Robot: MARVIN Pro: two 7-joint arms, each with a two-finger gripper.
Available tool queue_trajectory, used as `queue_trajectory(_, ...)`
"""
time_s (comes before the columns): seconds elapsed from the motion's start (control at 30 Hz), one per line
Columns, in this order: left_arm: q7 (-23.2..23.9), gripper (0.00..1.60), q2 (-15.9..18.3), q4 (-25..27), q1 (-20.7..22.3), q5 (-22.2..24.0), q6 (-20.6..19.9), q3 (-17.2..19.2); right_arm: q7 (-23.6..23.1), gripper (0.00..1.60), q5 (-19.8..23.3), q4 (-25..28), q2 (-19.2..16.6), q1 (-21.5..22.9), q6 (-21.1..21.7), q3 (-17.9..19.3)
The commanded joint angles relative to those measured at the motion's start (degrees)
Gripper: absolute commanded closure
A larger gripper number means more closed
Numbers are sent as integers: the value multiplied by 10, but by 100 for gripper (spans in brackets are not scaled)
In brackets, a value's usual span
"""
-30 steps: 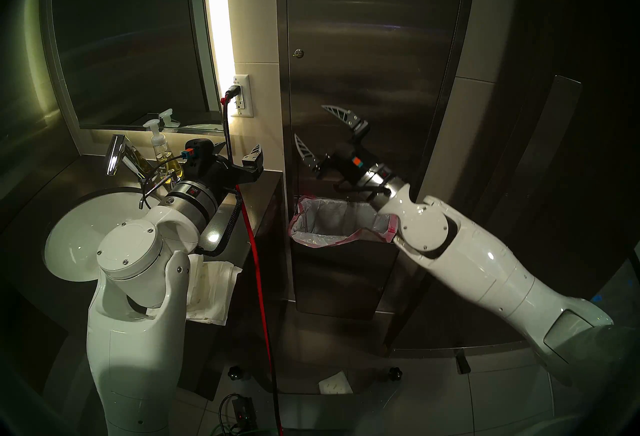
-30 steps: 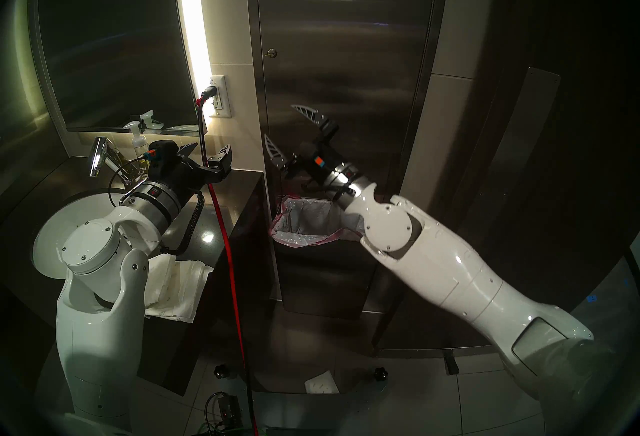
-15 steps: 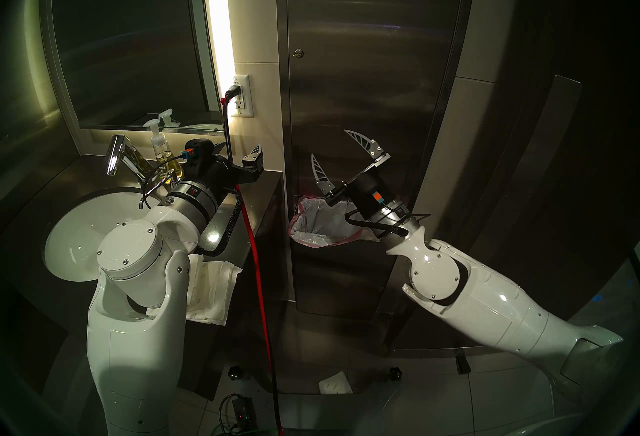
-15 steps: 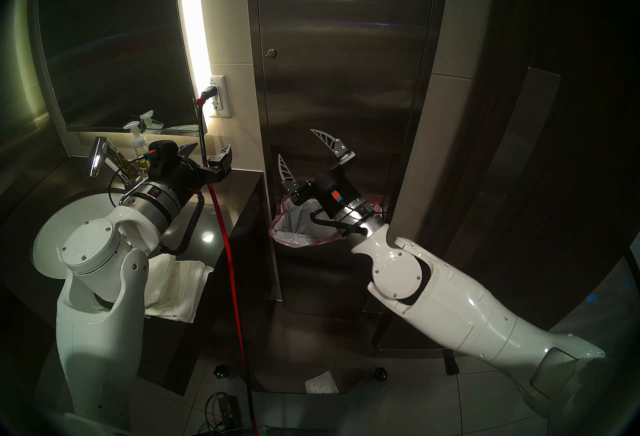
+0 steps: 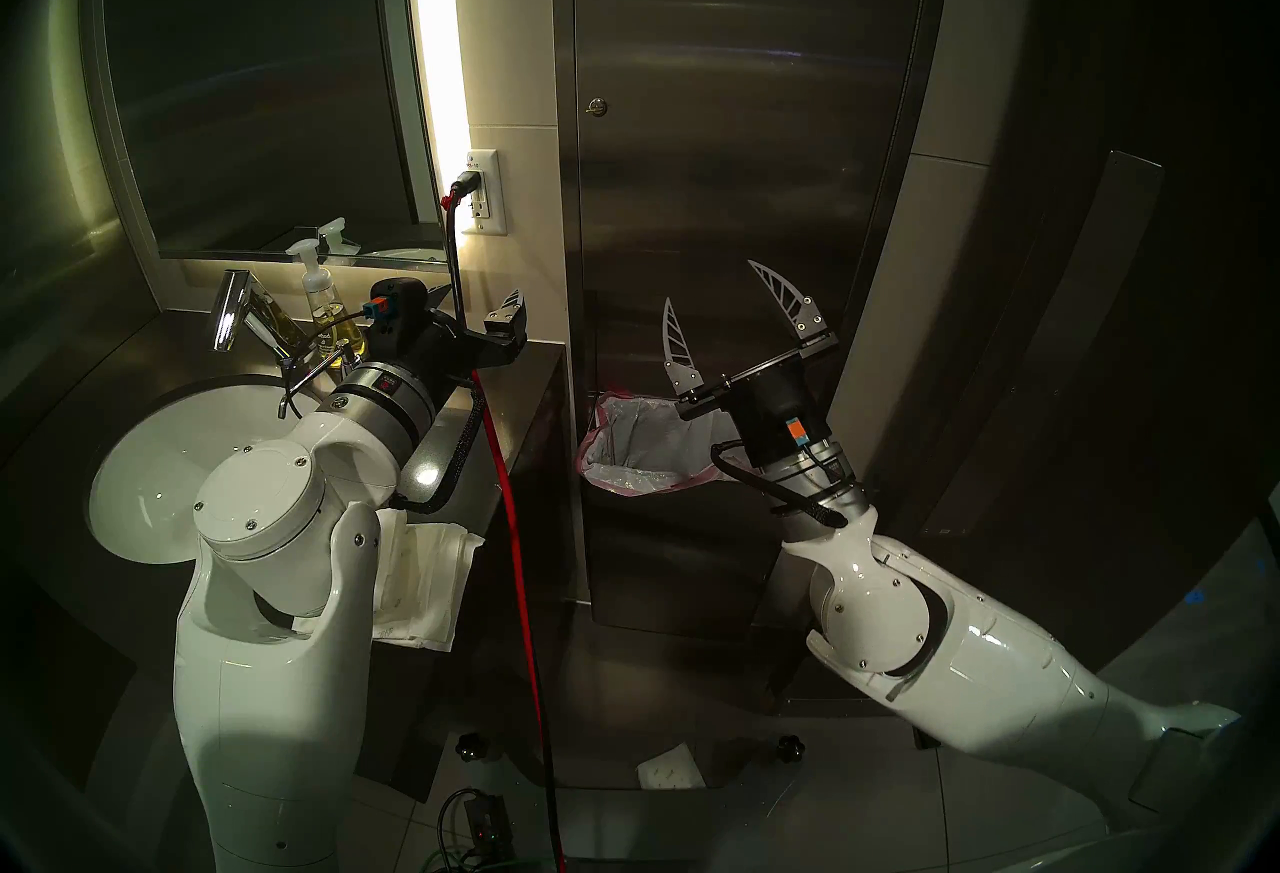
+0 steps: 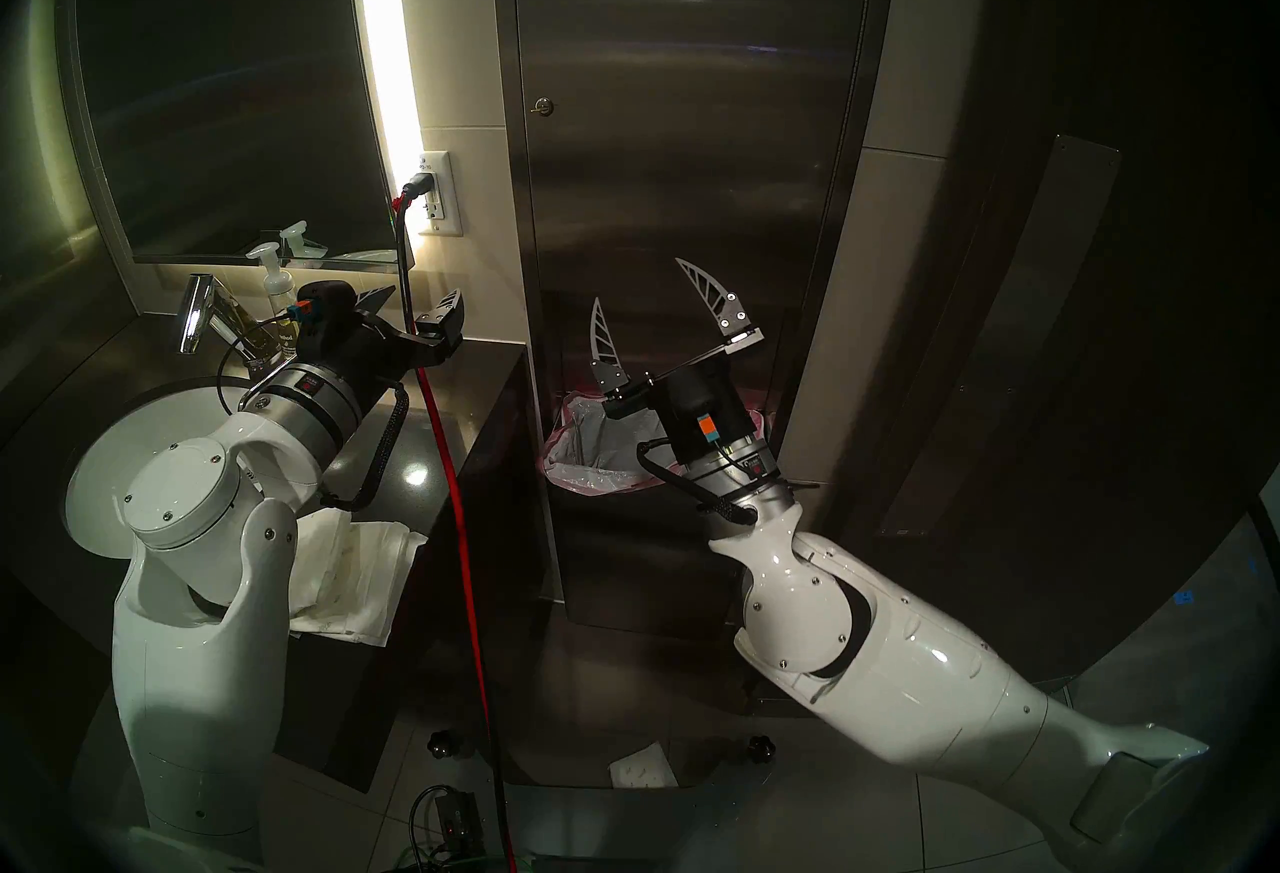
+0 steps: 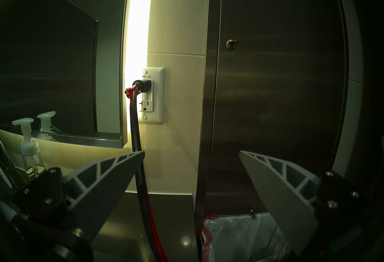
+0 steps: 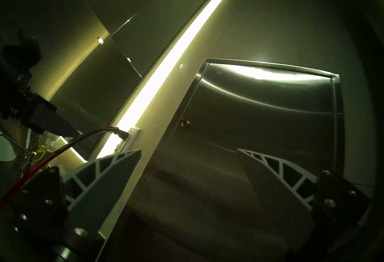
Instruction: Twist key and close towel dispenser
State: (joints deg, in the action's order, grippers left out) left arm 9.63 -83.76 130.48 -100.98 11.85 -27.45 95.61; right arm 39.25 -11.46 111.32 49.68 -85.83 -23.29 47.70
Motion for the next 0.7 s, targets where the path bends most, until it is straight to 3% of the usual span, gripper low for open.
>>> queue_trajectory(0.0, -1, 0, 0, 7, 4, -1, 1, 0, 65, 0, -78, 22, 34, -64, 9, 30)
queue_trajectory(0.03, -1, 0, 0, 7, 4, -1, 1, 0, 91, 0, -96, 22, 40, -72, 12, 32)
queue_trajectory(0.07, -1, 0, 0, 7, 4, -1, 1, 0, 76, 0, -99, 19, 46, -70, 13, 34)
queue_trajectory(0.17, -1, 0, 0, 7, 4, -1, 1, 0, 115, 0, -141, 17, 66, -93, 18, 47)
queue_trajectory(0.27, -1, 0, -1, 8, 4, -1, 1, -1, 165, 0, -179, 7, 77, -91, 23, 36)
queue_trajectory(0.67, -2, 0, -1, 8, 4, -1, 0, -1, 199, 0, -212, -8, 92, -88, 25, 32)
